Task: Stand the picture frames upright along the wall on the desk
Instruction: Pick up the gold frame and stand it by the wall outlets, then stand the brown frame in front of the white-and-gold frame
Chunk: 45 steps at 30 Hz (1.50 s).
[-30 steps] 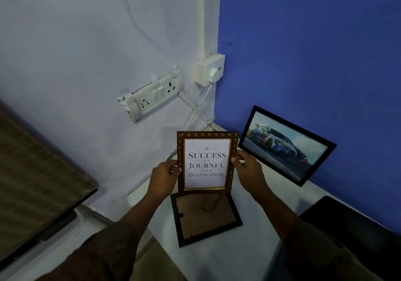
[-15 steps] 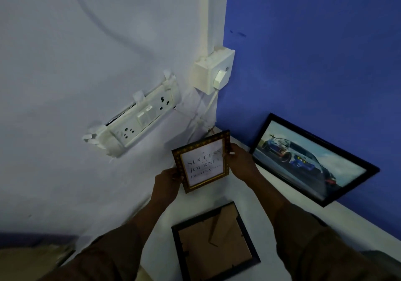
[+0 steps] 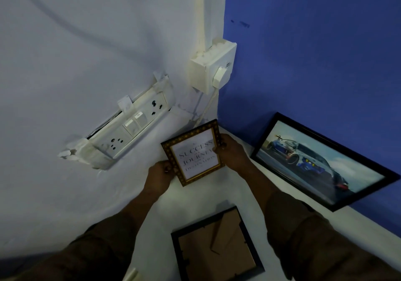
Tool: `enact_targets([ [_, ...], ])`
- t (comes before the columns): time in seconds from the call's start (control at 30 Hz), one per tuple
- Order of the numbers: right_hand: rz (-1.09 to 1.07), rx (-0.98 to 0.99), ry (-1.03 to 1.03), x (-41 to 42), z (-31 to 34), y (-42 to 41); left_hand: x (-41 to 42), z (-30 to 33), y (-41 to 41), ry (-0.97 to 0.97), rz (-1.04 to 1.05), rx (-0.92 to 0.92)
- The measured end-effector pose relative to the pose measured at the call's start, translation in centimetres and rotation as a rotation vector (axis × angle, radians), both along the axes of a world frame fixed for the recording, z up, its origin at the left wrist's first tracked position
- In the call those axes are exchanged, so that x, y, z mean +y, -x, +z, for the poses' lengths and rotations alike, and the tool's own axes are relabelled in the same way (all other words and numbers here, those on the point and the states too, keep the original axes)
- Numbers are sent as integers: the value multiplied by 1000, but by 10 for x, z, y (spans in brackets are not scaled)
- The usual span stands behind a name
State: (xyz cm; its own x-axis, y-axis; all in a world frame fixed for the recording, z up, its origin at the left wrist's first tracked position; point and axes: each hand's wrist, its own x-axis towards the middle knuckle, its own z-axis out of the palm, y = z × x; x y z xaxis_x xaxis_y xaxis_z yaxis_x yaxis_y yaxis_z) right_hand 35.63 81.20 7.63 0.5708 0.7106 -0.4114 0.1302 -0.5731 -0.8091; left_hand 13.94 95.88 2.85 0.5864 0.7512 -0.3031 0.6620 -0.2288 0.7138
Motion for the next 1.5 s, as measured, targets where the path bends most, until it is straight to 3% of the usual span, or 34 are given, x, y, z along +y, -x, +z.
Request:
enact_targets([
  [0.37,-60,88,-47,-3,-16,2,-12,-11,-6,-164,89,62],
  [0.6,-77,109,-44,-15,-27,5,-16,-17,1,-165,137,64],
  [0.93,-186,167,14,-104,-35,53,-63,-18,39,43,136,116],
  [1.13,137,-30,230,-180,-52,124,-118,-30,90,215,61,300],
  [1.23,174,-65,342,-205,-61,155,-145,-33,109,264,64,314],
  [1.37,-17,-176,410,-233,-70,171,-168,-37,126,380,196,275],
  [1.5,-108,36,457,-252,-77,182,-186,-40,139,724,419,154],
])
